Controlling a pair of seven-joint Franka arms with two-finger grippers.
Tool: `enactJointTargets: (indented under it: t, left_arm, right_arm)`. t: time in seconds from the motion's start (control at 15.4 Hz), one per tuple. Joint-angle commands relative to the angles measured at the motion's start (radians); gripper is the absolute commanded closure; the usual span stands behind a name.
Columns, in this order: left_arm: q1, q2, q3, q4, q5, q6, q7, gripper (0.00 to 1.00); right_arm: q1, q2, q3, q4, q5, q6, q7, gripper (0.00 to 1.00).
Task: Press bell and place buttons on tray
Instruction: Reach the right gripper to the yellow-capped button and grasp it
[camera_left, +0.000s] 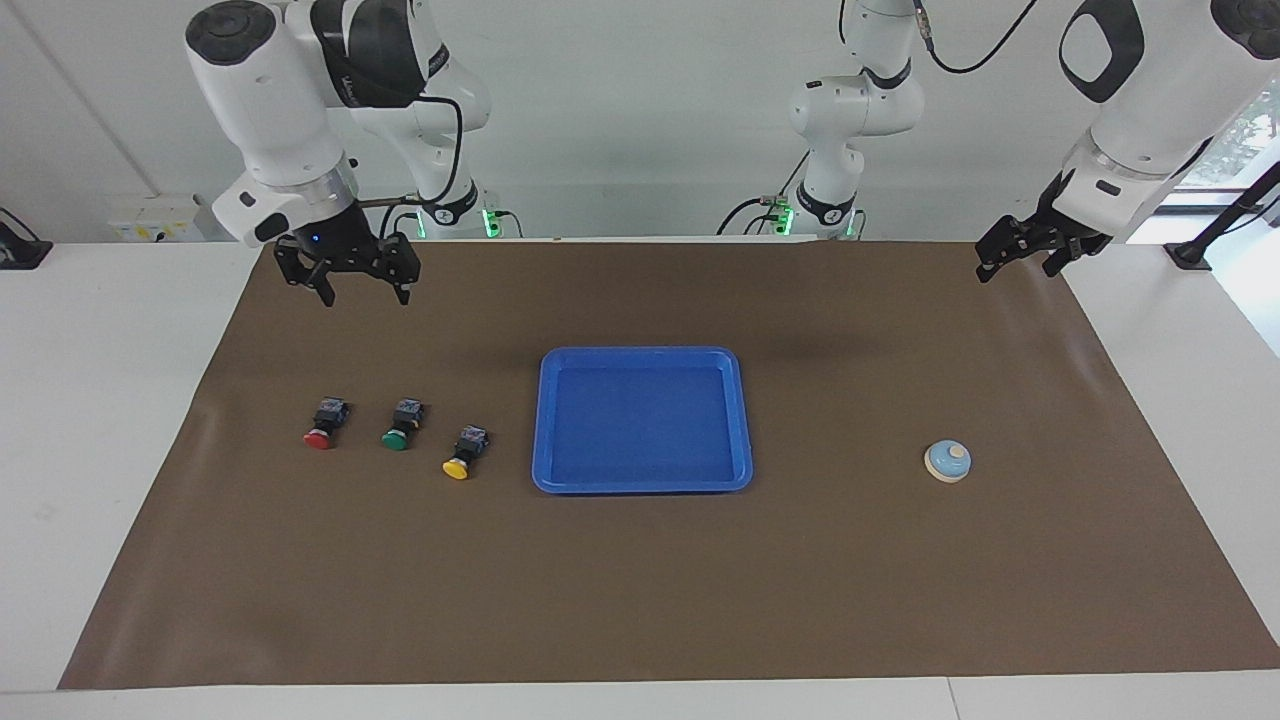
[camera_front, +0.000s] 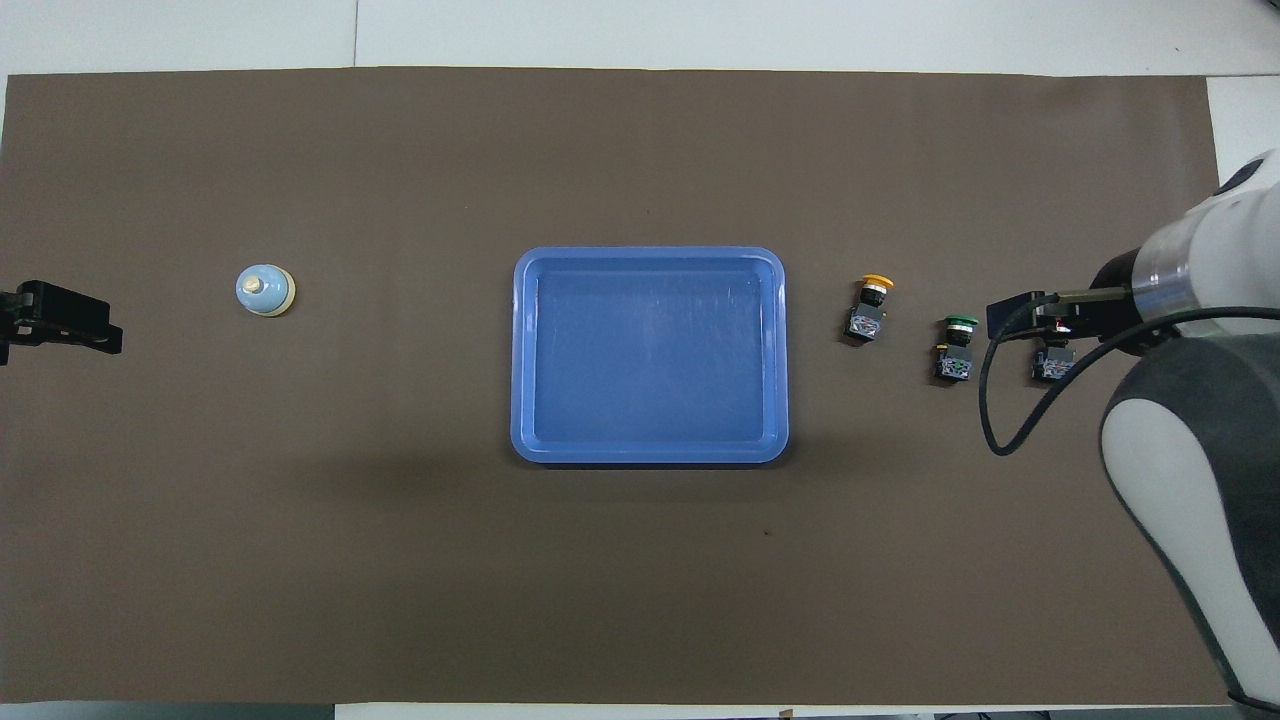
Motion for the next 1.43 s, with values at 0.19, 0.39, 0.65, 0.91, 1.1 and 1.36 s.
enactJointTargets:
  t: [0.19,0.39,0.65,0.91,1.1,1.36]
  left_arm:
    - [0.003,-0.02,0.003,-0.014,0.015,-0.004,0.003,0.0]
    - [0.003,-0.02,0.003,-0.014,0.015,-0.004,0.003,0.0]
    - [0.003,-0.02,0.003,-0.014,0.015,-0.004,0.003,0.0]
    - [0.003,-0.02,0.003,-0.014,0.015,-0.004,0.003,0.0]
    - [0.003,-0.02,0.003,-0.014,0.015,-0.004,0.003,0.0]
    - [0.003,-0.02,0.003,-0.014,0.015,-0.004,0.003,0.0]
  right_arm:
    - [0.062,0.175,0.003,-0.039,0.002,0.231,0.206,0.0]
    - [0.091,0.255,0.003,-0.056,0.002,0.354,0.232,0.0]
    - [0.116,0.356,0.001,-0.051,-0.001,0.464,0.307,0.0]
    - [0.107,0.394,0.001,-0.054,-0.001,0.492,0.31,0.0]
    - [0.104,0.401,-0.004,-0.056,-0.001,0.483,0.315,0.0]
    - [0.081,0.393,-0.004,-0.086,-0.001,0.489,0.318,0.0]
